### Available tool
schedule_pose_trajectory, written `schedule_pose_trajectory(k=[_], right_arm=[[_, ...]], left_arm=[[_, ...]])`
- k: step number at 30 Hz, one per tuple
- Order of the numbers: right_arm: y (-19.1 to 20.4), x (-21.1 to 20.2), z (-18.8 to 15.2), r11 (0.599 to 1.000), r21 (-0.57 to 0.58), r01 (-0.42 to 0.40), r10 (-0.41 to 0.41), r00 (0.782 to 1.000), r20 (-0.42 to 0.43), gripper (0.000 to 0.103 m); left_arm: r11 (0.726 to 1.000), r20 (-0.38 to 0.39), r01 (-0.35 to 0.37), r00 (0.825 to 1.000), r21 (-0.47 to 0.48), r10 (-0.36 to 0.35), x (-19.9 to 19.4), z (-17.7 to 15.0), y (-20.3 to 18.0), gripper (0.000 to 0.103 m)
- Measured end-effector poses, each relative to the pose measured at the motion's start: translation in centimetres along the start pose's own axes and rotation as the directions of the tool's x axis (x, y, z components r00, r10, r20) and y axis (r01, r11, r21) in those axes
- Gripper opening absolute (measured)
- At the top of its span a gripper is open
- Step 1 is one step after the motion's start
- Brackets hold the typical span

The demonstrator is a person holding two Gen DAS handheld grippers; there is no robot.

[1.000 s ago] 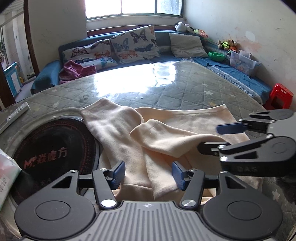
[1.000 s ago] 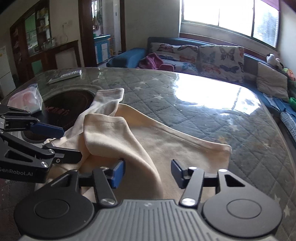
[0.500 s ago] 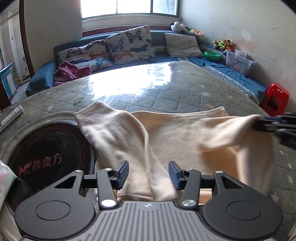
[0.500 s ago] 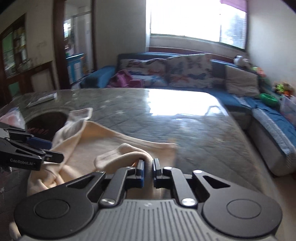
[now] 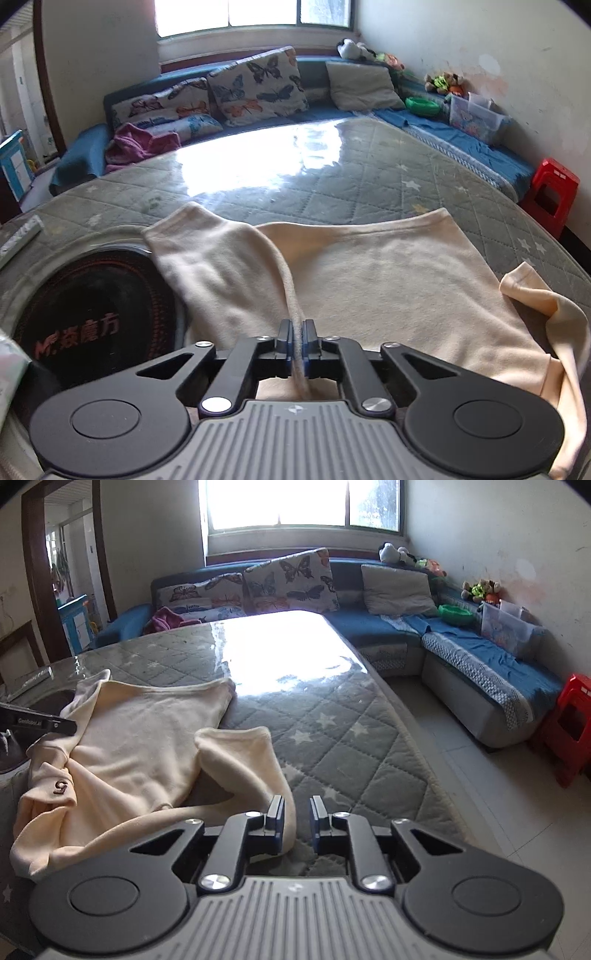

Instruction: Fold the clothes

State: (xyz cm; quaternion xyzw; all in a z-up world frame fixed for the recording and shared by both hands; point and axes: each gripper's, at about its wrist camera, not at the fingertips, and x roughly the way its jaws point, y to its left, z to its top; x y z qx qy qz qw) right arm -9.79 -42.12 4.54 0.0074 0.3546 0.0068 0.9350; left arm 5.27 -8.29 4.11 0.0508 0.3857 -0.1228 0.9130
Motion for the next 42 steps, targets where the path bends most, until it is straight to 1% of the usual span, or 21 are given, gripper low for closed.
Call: schedule_pose_trajectory(k=[2, 4, 6, 9, 12, 13, 14, 15, 17, 21, 24, 27, 29, 31, 32, 35, 36, 38, 40, 41, 42], right_arm=[[0.4, -0.1, 0.5, 1.0, -0.026, -0.017, 0.018, 1.0, 0.018, 0.035], [1.6, 0.5, 1.1, 0.997, -0.068, -0.042, 0.043, 0.999, 0.021, 0.037], [2.8, 1.4, 1.8, 0.991, -0.113, -0.07, 0.072, 0.997, 0.015, 0.05], [4.8, 3.3, 2.3, 0.977, -0.195, -0.085, 0.087, 0.996, 0.002, 0.05], [6.3, 5.3, 2.4, 0.964, -0.259, -0.055, 0.058, 0.998, 0.003, 0.045], [6.3, 5.7, 2.4, 0.964, -0.263, -0.04, 0.042, 0.999, 0.003, 0.04], [6.3, 6.0, 2.4, 0.963, -0.267, -0.025, 0.027, 1.0, 0.004, 0.026], [6.2, 6.2, 2.3, 0.964, -0.267, -0.009, 0.012, 1.0, 0.009, 0.018], [5.5, 5.8, 2.2, 0.969, -0.246, 0.019, -0.012, 1.0, 0.028, 0.012], [2.8, 3.2, 2.0, 0.985, -0.162, 0.068, -0.055, 0.995, 0.083, 0.009], [0.5, 1.2, 1.5, 0.989, -0.105, 0.108, -0.098, 0.99, 0.102, 0.009], [-1.3, 0.6, 0.6, 0.988, -0.067, 0.141, -0.136, 0.988, 0.072, 0.009], [-2.8, 0.8, -0.2, 0.987, -0.027, 0.16, -0.159, 0.987, 0.026, 0.011], [-3.4, 1.1, -0.6, 0.984, -0.01, 0.179, -0.179, 0.984, -0.003, 0.018], [-3.8, 1.1, -0.8, 0.982, -0.002, 0.188, -0.188, 0.982, -0.007, 0.019], [-3.9, 0.4, -0.1, 0.981, 0.005, 0.194, -0.194, 0.981, 0.029, 0.021], [-3.9, 0.3, 0.2, 0.982, 0.004, 0.188, -0.188, 0.981, 0.04, 0.024], [-3.6, 0.3, 1.3, 0.988, -0.003, 0.154, -0.154, 0.986, 0.057, 0.028], [-3.1, 0.7, 2.5, 0.995, -0.016, 0.102, -0.101, 0.993, 0.062, 0.029], [-2.6, 1.2, 3.2, 0.998, -0.025, 0.062, -0.06, 0.997, 0.057, 0.029], [-1.9, 1.8, 3.9, 0.999, -0.034, 0.014, -0.012, 0.999, 0.046, 0.029]], left_arm=[[1.0, 0.026, -0.015, 1.0, -0.01, 0.016, -1.2, -0.4, 0.4, 0.003], [0.999, 0.051, -0.034, 0.998, -0.02, 0.035, -2.5, -0.7, 1.0, 0.003], [0.998, 0.072, -0.052, 0.996, -0.043, 0.055, -3.8, -1.0, 1.6, 0.003], [0.994, 0.102, -0.08, 0.991, -0.069, 0.087, -6.3, -2.1, 2.5, 0.003], [0.988, 0.117, -0.108, 0.986, -0.107, 0.12, -8.6, -3.7, 3.7, 0.003], [0.986, 0.12, -0.116, 0.984, -0.122, 0.131, -9.4, -4.2, 4.1, 0.003], [0.983, 0.116, -0.125, 0.983, -0.137, 0.141, -10.1, -4.9, 4.5, 0.003], [0.98, 0.111, -0.134, 0.982, -0.149, 0.151, -10.7, -5.6, 4.9, 0.003], [0.975, 0.096, -0.146, 0.982, -0.168, 0.164, -11.5, -7.0, 5.6, 0.002], [0.967, 0.055, -0.156, 0.984, -0.199, 0.17, -12.6, -9.8, 6.7, 0.002], [0.969, 0.025, -0.133, 0.99, -0.209, 0.141, -13.1, -11.5, 6.5, 0.002], [0.974, -0.011, -0.118, 0.993, -0.193, 0.119, -13.1, -12.8, 5.9, 0.002], [0.978, -0.032, -0.098, 0.995, -0.183, 0.094, -13.2, -13.7, 5.7, 0.002], [0.979, -0.041, -0.091, 0.996, -0.181, 0.085, -13.4, -14.0, 5.6, 0.003], [0.979, -0.035, -0.098, 0.995, -0.181, 0.093, -13.6, -13.9, 5.7, 0.005], [0.977, -0.006, -0.107, 0.994, -0.184, 0.108, -14.0, -12.7, 6.0, 0.006], [0.977, 0.006, -0.108, 0.994, -0.186, 0.111, -14.1, -12.2, 6.2, 0.007], [0.976, 0.027, -0.111, 0.993, -0.185, 0.118, -14.0, -10.9, 6.3, 0.013], [0.978, 0.041, -0.111, 0.992, -0.176, 0.12, -13.1, -9.3, 6.1, 0.018], [0.979, 0.048, -0.108, 0.992, -0.172, 0.118, -12.6, -8.5, 6.0, 0.019], [0.98, 0.051, -0.102, 0.992, -0.173, 0.112, -12.0, -7.7, 6.0, 0.025]])
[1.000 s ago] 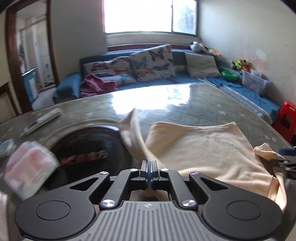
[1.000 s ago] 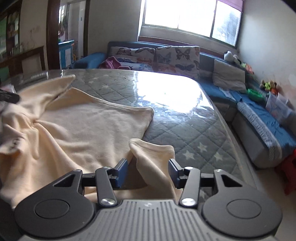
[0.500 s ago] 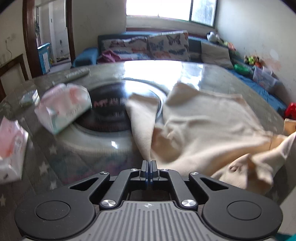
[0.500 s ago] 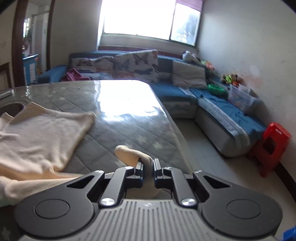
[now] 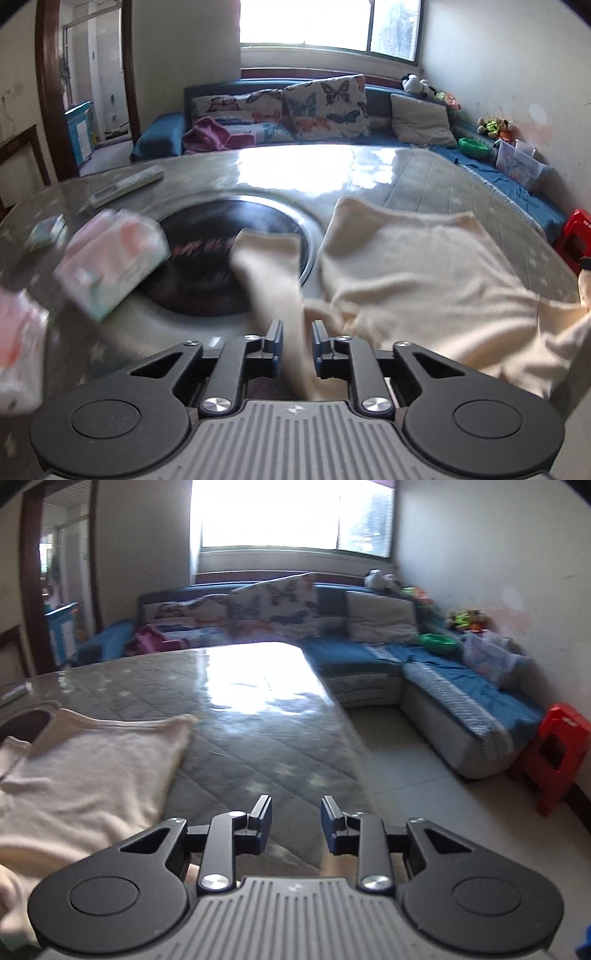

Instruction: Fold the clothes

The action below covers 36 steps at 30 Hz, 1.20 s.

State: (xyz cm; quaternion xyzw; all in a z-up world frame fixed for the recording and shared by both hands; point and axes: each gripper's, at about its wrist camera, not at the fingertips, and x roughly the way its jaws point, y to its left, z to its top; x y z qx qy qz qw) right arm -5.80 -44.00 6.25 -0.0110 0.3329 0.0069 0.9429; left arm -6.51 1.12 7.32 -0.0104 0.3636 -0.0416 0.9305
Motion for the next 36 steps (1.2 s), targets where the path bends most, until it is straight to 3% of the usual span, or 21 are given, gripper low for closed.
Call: schedule_pose_trajectory(k=[1, 3, 11, 20, 22, 23, 27, 30, 34, 36], right_arm=[[0.6, 0.7, 0.5, 0.999, -0.004, -0.037, 0.037, 0.999, -0.01, 0.029], [1.9, 2.0, 1.4, 0.995, -0.019, -0.095, 0.095, 0.995, -0.028, 0.029], [6.6, 7.5, 4.4, 0.971, -0.104, -0.216, 0.208, 0.975, -0.077, 0.03], [8.3, 11.7, 5.7, 0.954, -0.148, -0.26, 0.243, 0.962, -0.122, 0.032], [8.4, 12.2, 5.7, 0.954, -0.155, -0.258, 0.24, 0.962, -0.127, 0.032], [8.3, 12.4, 5.7, 0.954, -0.156, -0.258, 0.239, 0.963, -0.128, 0.032], [8.0, 12.8, 5.7, 0.955, -0.152, -0.253, 0.235, 0.964, -0.128, 0.032], [7.7, 13.2, 5.7, 0.958, -0.143, -0.248, 0.23, 0.964, -0.132, 0.033], [7.5, 13.5, 5.6, 0.96, -0.137, -0.245, 0.227, 0.964, -0.137, 0.033], [7.6, 13.5, 5.7, 0.959, -0.141, -0.248, 0.229, 0.964, -0.135, 0.034]], left_arm=[[1.0, -0.001, 0.006, 1.0, -0.002, -0.006, 0.8, 0.7, -0.3, 0.033], [1.0, -0.005, 0.012, 1.0, 0.004, -0.012, 2.5, 2.1, -1.1, 0.037], [0.999, -0.045, 0.043, 0.998, -0.002, -0.043, 10.1, 7.2, -3.4, 0.038], [1.0, -0.055, 0.02, 0.998, 0.013, -0.019, 16.8, 8.9, -3.8, 0.034], [0.999, -0.037, 0.036, 0.999, 0.012, -0.035, 16.8, 8.8, -4.0, 0.01], [0.999, -0.028, 0.044, 0.999, 0.012, -0.044, 16.8, 8.7, -4.2, 0.009], [0.991, 0.061, 0.102, 0.992, 0.09, -0.108, 14.5, 7.9, -6.1, 0.008], [0.955, 0.023, 0.255, 0.965, 0.149, -0.261, 13.3, 6.9, -7.7, 0.009], [0.93, -0.009, 0.293, 0.954, 0.221, -0.298, 12.3, 5.7, -8.9, 0.012], [0.941, 0.033, 0.285, 0.955, 0.182, -0.295, 11.8, 6.0, -7.8, 0.012]])
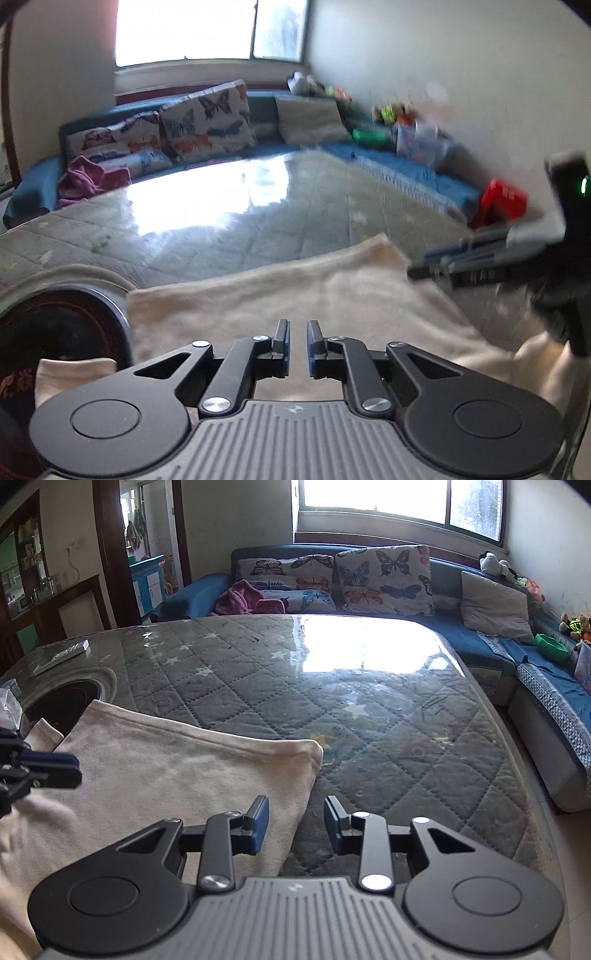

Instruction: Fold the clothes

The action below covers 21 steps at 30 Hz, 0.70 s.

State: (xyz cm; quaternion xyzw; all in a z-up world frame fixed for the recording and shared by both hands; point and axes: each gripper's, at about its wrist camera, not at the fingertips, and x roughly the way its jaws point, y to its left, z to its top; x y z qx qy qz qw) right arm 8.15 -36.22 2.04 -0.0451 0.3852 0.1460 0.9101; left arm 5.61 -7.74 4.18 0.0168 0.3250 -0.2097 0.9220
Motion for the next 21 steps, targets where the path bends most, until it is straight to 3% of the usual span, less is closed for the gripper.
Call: schedule_pose_trajectory(k=[1, 3, 6, 8, 10, 14, 15, 16, 17, 18, 21], right_arm=[[0.0, 0.0, 0.0, 1.0, -0.002, -0.001, 0.001, 1.0, 0.0, 0.035], [0.1, 0.1, 0.2, 1.0, -0.006, -0.002, 0.002, 1.0, 0.001, 0.035], [0.1, 0.4, 0.4, 1.0, -0.004, -0.002, 0.002, 1.0, 0.001, 0.035], [0.1, 0.7, 0.5, 1.0, -0.002, 0.002, -0.002, 1.0, -0.003, 0.035], [0.0, 1.1, 0.6, 1.0, -0.001, 0.009, -0.009, 1.0, -0.01, 0.035], [-0.2, 2.2, 1.0, 1.0, 0.003, 0.016, -0.016, 1.0, -0.018, 0.035], [-0.3, 2.5, 1.2, 1.0, 0.006, 0.015, -0.015, 1.0, -0.019, 0.034], [-0.3, 2.7, 1.4, 1.0, 0.008, 0.013, -0.013, 1.0, -0.019, 0.034], [-0.3, 2.9, 1.6, 1.0, 0.012, 0.01, -0.01, 1.0, -0.019, 0.028], [-0.4, 3.3, 2.0, 1.0, 0.018, 0.004, -0.004, 1.0, -0.019, 0.015], [0.0, 4.4, 3.1, 1.0, 0.009, 0.006, -0.006, 1.0, -0.014, 0.006]], left_arm=[[0.999, 0.02, -0.016, 1.0, -0.029, 0.016, -0.4, 0.2, 0.6, 0.012], [0.99, 0.016, -0.112, 0.993, -0.081, 0.114, -0.3, 0.8, 2.2, 0.013], [0.959, -0.03, -0.241, 0.971, -0.151, 0.239, 0.7, 1.5, 4.7, 0.013], [0.941, -0.074, -0.283, 0.959, -0.187, 0.274, 1.6, 1.6, 6.2, 0.02], [0.927, -0.098, -0.318, 0.947, -0.198, 0.304, 2.4, 1.7, 7.1, 0.037], [0.922, -0.108, -0.356, 0.933, -0.149, 0.343, 3.4, 1.7, 7.4, 0.037], [0.923, -0.115, -0.355, 0.933, -0.146, 0.341, 3.8, 1.6, 7.6, 0.033], [0.924, -0.122, -0.355, 0.933, -0.144, 0.339, 4.1, 1.6, 7.7, 0.019], [0.929, -0.124, -0.342, 0.937, -0.14, 0.326, 4.3, 1.4, 7.8, 0.013], [0.93, -0.115, -0.347, 0.936, -0.124, 0.334, 4.6, 1.2, 7.7, 0.007], [0.919, -0.092, -0.387, 0.92, -0.077, 0.38, 5.1, 1.2, 7.6, 0.0]])
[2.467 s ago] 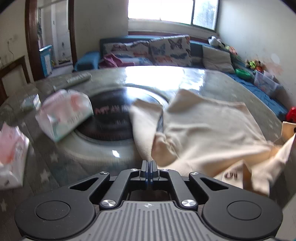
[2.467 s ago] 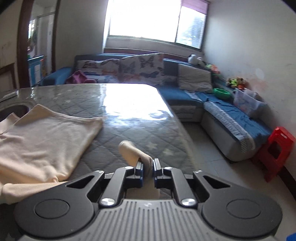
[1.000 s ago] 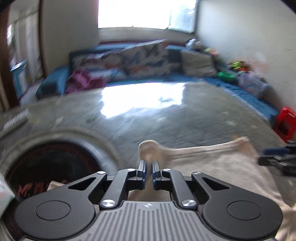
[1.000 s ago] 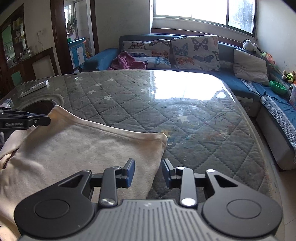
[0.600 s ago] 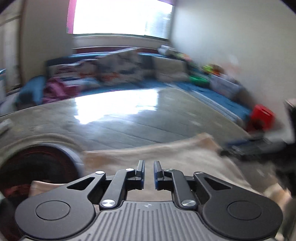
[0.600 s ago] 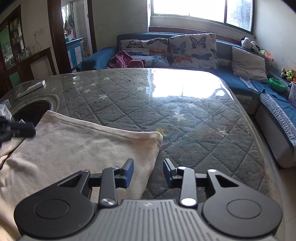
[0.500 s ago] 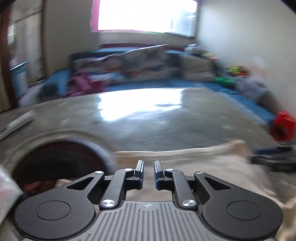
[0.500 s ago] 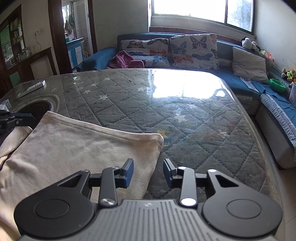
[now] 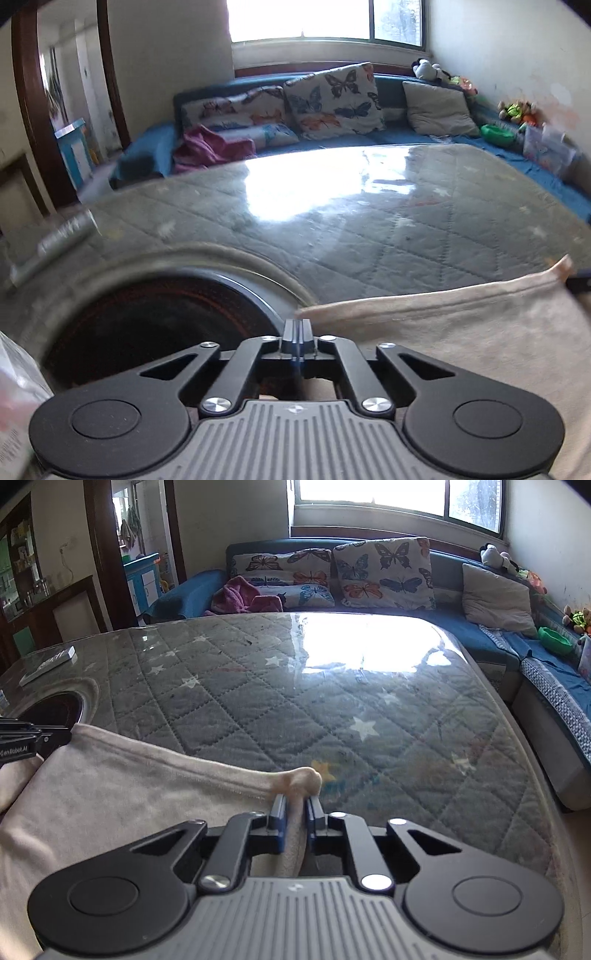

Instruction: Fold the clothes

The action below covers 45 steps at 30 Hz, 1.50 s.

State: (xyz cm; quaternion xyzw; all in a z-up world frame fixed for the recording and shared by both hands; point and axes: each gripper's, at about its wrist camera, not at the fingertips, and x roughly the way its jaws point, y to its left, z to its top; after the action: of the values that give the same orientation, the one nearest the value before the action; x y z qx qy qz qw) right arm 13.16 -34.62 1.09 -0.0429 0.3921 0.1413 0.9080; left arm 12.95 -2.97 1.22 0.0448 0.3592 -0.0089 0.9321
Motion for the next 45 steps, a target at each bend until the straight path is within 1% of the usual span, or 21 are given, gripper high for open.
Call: schedule_pose_trajectory(k=[2, 6, 7, 9, 11, 12, 15, 18, 21, 23, 25, 28, 32, 33, 36, 39, 40, 41, 42, 44, 45], right_arm=[[0.3, 0.8, 0.9, 1.0, -0.007, 0.0, 0.0, 1.0, 0.009, 0.005], [0.9, 2.8, 2.4, 1.0, -0.021, -0.003, 0.003, 1.0, 0.009, 0.006], [1.1, 3.1, 2.7, 1.0, -0.025, -0.002, 0.002, 1.0, 0.009, 0.007], [1.2, 3.0, 3.0, 0.999, -0.038, 0.0, 0.0, 1.0, 0.001, 0.015], [1.5, 2.0, 2.9, 0.998, -0.063, 0.006, -0.005, 1.0, 0.014, 0.017], [1.6, 1.3, 2.8, 0.997, -0.078, 0.001, 0.0, 1.0, 0.019, 0.017], [2.6, -1.4, 1.8, 0.989, -0.136, -0.05, 0.052, 0.999, 0.011, 0.02], [4.2, -4.4, 0.0, 0.969, -0.214, -0.123, 0.123, 0.992, -0.013, 0.021], [6.2, -7.2, -2.0, 0.935, -0.29, -0.206, 0.199, 0.979, -0.052, 0.021], [7.5, -8.8, -3.4, 0.905, -0.339, -0.257, 0.243, 0.966, -0.083, 0.021], [9.4, -11.0, -5.4, 0.854, -0.411, -0.32, 0.294, 0.947, -0.127, 0.021], [11.5, -13.6, -7.8, 0.777, -0.498, -0.384, 0.337, 0.923, -0.186, 0.021], [13.9, -15.3, -10.1, 0.687, -0.59, -0.424, 0.363, 0.904, -0.227, 0.036], [14.4, -15.5, -10.6, 0.671, -0.609, -0.422, 0.363, 0.904, -0.227, 0.036], [15.7, -14.8, -11.3, 0.662, -0.644, -0.383, 0.344, 0.919, -0.192, 0.036], [16.3, -13.6, -11.6, 0.663, -0.647, -0.376, 0.341, 0.921, -0.186, 0.033], [16.5, -13.4, -11.8, 0.658, -0.651, -0.379, 0.343, 0.92, -0.189, 0.028], [16.6, -13.1, -11.9, 0.649, -0.656, -0.387, 0.347, 0.917, -0.198, 0.015], [16.7, -13.1, -12.0, 0.641, -0.657, -0.397, 0.353, 0.913, -0.207, 0.009], [16.6, -13.6, -12.1, 0.627, -0.654, -0.423, 0.374, 0.9, -0.223, 0.003], [16.5, -14.1, -12.2, 0.617, -0.654, -0.437, 0.387, 0.893, -0.231, 0.003]], left_arm=[[1.0, 0.006, -0.014, 1.0, -0.015, 0.014, 0.5, 0.3, 0.7, 0.0], [0.997, -0.018, -0.076, 0.997, -0.026, 0.076, 1.9, 0.9, 2.0, 0.0], [0.996, -0.023, -0.087, 0.996, -0.029, 0.086, 2.2, 1.0, 2.3, 0.0], [0.996, -0.025, -0.079, 0.997, -0.052, 0.078, 1.7, 1.1, 3.0, 0.001], [0.996, -0.009, -0.054, 0.999, -0.065, 0.054, 0.6, 1.2, 3.2, 0.001], [0.997, -0.008, -0.02, 1.0, -0.071, 0.019, -0.1, 1.2, 3.1, 0.002], [0.994, -0.012, 0.08, 0.997, -0.079, -0.081, -1.9, 0.9, 2.3, 0.003], [0.988, -0.033, 0.141, 0.989, -0.061, -0.144, -3.1, -0.1, 0.8, 0.003], [0.982, -0.058, 0.186, 0.98, -0.041, -0.189, -3.9, -1.1, -0.7, 0.003], [0.981, -0.064, 0.196, 0.978, -0.012, -0.196, -4.5, -1.7, -1.8, 0.004], [0.978, -0.066, 0.207, 0.976, 0.008, -0.206, -4.8, -2.1, -2.5, 0.005], [0.978, -0.071, 0.209, 0.976, 0.01, -0.207, -5.0, -2.4, -2.9, 0.005], [0.979, -0.089, 0.206, 0.975, -0.01, -0.206, -4.6, -2.5, -2.9, 0.005], [0.979, -0.088, 0.203, 0.975, -0.017, -0.204, -4.5, -2.6, -2.8, 0.006], [0.979, -0.087, 0.201, 0.975, -0.025, -0.203, -4.6, -2.7, -2.7, 0.007], [0.98, -0.087, 0.2, 0.976, -0.024, -0.201, -4.7, -2.7, -2.7, 0.008], [0.98, -0.088, 0.2, 0.976, -0.025, -0.201, -4.7, -2.7, -2.7, 0.008], [0.979, -0.089, 0.201, 0.975, -0.025, -0.202, -4.7, -2.7, -2.7, 0.009], [0.979, -0.089, 0.202, 0.975, -0.026, -0.203, -4.8, -2.7, -2.6, 0.01], [0.98, -0.089, 0.199, 0.976, -0.026, -0.201, -4.8, -2.6, -2.6, 0.011], [0.98, -0.089, 0.198, 0.976, -0.026, -0.2, -4.8, -2.6, -2.6, 0.011]])
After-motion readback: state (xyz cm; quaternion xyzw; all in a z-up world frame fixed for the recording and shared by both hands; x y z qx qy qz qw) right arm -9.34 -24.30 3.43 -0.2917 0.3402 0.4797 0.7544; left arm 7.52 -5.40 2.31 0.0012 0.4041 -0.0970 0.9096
